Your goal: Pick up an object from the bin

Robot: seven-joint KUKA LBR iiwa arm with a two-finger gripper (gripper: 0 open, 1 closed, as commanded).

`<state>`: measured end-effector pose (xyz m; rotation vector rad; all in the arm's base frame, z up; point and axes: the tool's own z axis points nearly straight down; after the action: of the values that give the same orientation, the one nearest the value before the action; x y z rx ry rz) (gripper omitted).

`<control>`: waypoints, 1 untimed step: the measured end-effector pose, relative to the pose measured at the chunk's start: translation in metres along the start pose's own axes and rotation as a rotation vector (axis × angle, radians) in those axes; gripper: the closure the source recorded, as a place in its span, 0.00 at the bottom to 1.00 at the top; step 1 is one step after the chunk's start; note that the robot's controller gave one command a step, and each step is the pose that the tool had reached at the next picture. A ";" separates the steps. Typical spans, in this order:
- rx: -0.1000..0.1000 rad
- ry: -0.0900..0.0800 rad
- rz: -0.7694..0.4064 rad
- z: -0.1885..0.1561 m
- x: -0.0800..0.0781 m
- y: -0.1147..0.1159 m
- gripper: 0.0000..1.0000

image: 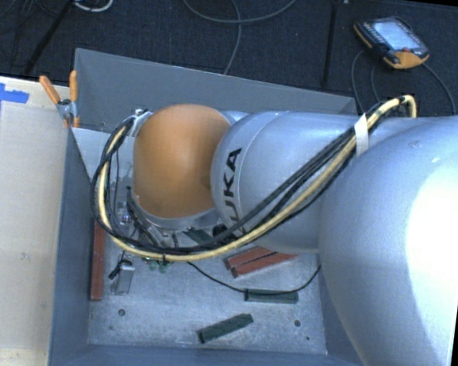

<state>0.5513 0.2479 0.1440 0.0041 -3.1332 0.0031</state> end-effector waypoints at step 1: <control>-0.002 -0.008 0.004 -0.005 -0.002 -0.001 0.00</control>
Offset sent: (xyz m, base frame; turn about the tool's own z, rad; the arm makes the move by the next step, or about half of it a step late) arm -0.0788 -0.0056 -0.0637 -0.3041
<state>0.5537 0.2470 0.1485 -0.0023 -3.1408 0.0000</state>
